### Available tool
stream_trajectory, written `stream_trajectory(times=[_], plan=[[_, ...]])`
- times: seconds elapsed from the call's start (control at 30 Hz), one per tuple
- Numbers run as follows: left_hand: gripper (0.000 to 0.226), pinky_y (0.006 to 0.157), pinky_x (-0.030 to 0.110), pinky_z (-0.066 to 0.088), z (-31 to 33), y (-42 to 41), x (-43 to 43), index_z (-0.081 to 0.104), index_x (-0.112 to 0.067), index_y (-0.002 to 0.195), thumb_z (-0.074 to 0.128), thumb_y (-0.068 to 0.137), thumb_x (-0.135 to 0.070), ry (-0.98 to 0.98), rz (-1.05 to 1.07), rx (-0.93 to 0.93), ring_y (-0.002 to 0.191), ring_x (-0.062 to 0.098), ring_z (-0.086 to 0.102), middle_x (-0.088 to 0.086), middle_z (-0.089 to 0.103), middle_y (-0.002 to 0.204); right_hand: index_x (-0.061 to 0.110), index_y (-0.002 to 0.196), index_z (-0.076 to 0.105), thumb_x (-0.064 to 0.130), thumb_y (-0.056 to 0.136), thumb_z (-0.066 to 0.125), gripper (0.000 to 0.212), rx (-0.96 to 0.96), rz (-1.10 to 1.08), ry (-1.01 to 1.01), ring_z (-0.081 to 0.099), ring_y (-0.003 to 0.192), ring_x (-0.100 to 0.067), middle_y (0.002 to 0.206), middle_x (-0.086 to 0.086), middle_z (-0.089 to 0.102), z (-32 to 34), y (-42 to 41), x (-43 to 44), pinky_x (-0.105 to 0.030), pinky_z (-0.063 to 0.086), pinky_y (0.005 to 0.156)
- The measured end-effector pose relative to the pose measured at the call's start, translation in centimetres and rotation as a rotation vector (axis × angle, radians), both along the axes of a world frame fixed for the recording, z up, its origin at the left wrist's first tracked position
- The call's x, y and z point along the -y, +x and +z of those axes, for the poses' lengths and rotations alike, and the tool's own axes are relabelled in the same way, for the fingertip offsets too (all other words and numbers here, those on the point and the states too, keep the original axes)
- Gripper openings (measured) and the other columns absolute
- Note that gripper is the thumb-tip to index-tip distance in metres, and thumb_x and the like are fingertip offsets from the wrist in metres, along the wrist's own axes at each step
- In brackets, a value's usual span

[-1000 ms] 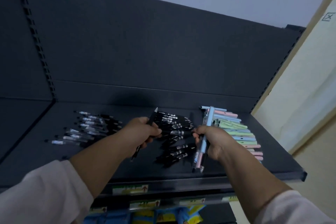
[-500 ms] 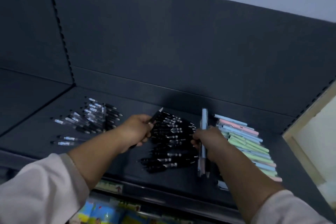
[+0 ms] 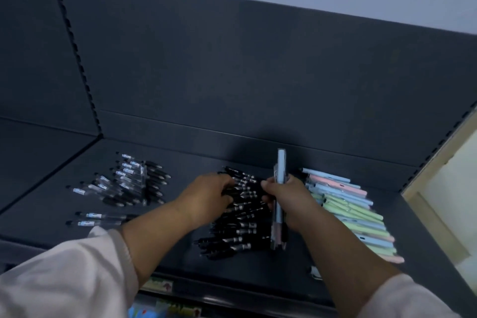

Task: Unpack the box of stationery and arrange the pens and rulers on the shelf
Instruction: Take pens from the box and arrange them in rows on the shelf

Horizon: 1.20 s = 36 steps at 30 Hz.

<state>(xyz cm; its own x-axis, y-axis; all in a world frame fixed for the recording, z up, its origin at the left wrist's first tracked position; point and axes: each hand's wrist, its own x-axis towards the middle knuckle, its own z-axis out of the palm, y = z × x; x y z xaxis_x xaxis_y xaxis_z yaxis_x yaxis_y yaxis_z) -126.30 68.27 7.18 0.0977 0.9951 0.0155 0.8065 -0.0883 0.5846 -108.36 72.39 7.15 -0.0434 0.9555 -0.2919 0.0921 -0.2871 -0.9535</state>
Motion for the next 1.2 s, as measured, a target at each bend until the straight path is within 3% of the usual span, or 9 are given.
stream_trajectory(times=[0.1,0.17,0.3,0.4,0.57,0.73,1.0,1.1,1.2], plan=[[0.022,0.078,0.019,0.040,0.3,0.7,-0.4,0.061,-0.023,0.113,0.057,0.091,-0.025,0.002,0.009,0.033,0.096,0.009,0.058,-0.006,0.064,0.104,0.014,0.084,0.054,0.009,0.089,0.065,0.013,-0.122,0.024,-0.010,0.054,0.061,-0.014,0.071,-0.003,0.057,0.5,0.4,0.0,-0.027,0.046,0.057],[0.020,0.075,0.023,0.045,0.8,1.8,-0.3,0.063,-0.016,0.106,0.056,0.093,-0.029,-0.047,0.035,0.191,0.088,0.010,0.060,-0.004,0.065,0.095,0.013,0.084,0.055,0.010,0.090,0.063,0.011,-0.280,0.012,-0.038,0.054,0.060,-0.013,0.067,-0.002,0.057,1.2,0.2,-0.1,-0.027,0.048,0.057],[0.032,0.076,0.032,0.052,2.3,4.0,0.9,0.060,-0.017,0.104,0.051,0.094,-0.046,-0.356,0.035,0.552,0.077,0.013,0.062,0.001,0.066,0.088,0.011,0.086,0.058,0.008,0.092,0.060,0.007,-0.584,-0.058,-0.098,0.059,0.061,-0.015,0.063,-0.003,0.061,2.9,-0.7,-0.2,-0.027,0.053,0.057],[0.028,0.072,0.032,0.056,3.4,4.5,1.5,0.059,-0.019,0.107,0.055,0.093,-0.043,-0.526,0.040,0.735,0.073,0.016,0.064,0.005,0.065,0.089,0.010,0.088,0.059,0.010,0.092,0.061,0.004,-0.664,-0.048,-0.103,0.062,0.065,-0.017,0.065,-0.004,0.063,3.8,-1.4,0.1,-0.032,0.053,0.063],[0.025,0.050,0.024,0.046,3.5,4.3,0.6,0.049,-0.016,0.103,0.062,0.089,-0.031,-0.230,0.124,0.560,0.058,0.012,0.058,0.003,0.062,0.078,0.011,0.087,0.056,0.013,0.092,0.061,0.008,-0.606,-0.057,-0.045,0.059,0.073,-0.020,0.072,-0.006,0.059,4.6,-2.3,0.3,-0.039,0.052,0.076],[0.017,0.061,0.037,0.049,3.7,3.8,0.2,0.043,-0.017,0.088,0.055,0.093,-0.028,-0.028,0.144,0.346,0.070,0.019,0.058,0.004,0.059,0.079,0.010,0.089,0.051,0.011,0.095,0.057,0.009,-0.664,-0.071,-0.092,0.057,0.078,-0.023,0.077,-0.009,0.055,4.9,-2.8,0.1,-0.049,0.047,0.097],[0.025,0.050,0.021,0.042,4.5,4.0,0.6,0.051,-0.013,0.098,0.064,0.088,-0.032,-0.136,0.177,0.561,0.059,0.008,0.054,0.001,0.059,0.075,0.007,0.098,0.056,0.004,0.098,0.046,0.010,-0.701,0.020,-0.181,0.062,0.088,-0.026,0.088,-0.011,0.062,4.9,-2.7,0.0,-0.043,0.052,0.074],[0.007,0.038,0.012,0.037,5.1,4.4,0.7,0.054,-0.014,0.098,0.057,0.094,-0.018,-0.196,0.144,0.680,0.045,-0.001,0.050,-0.002,0.056,0.071,0.007,0.113,0.053,0.002,0.098,0.043,0.018,-0.671,0.110,-0.205,0.065,0.087,-0.030,0.097,-0.015,0.068,4.8,-2.5,0.3,-0.047,0.053,0.076],[0.009,0.038,0.013,0.036,5.0,3.9,0.5,0.054,-0.011,0.102,0.051,0.097,-0.018,-0.224,0.161,0.686,0.049,0.004,0.049,-0.001,0.053,0.070,0.006,0.113,0.056,0.005,0.098,0.048,0.018,-0.544,0.171,-0.178,0.067,0.083,-0.030,0.097,-0.017,0.070,4.2,-2.2,0.5,-0.049,0.052,0.084]])
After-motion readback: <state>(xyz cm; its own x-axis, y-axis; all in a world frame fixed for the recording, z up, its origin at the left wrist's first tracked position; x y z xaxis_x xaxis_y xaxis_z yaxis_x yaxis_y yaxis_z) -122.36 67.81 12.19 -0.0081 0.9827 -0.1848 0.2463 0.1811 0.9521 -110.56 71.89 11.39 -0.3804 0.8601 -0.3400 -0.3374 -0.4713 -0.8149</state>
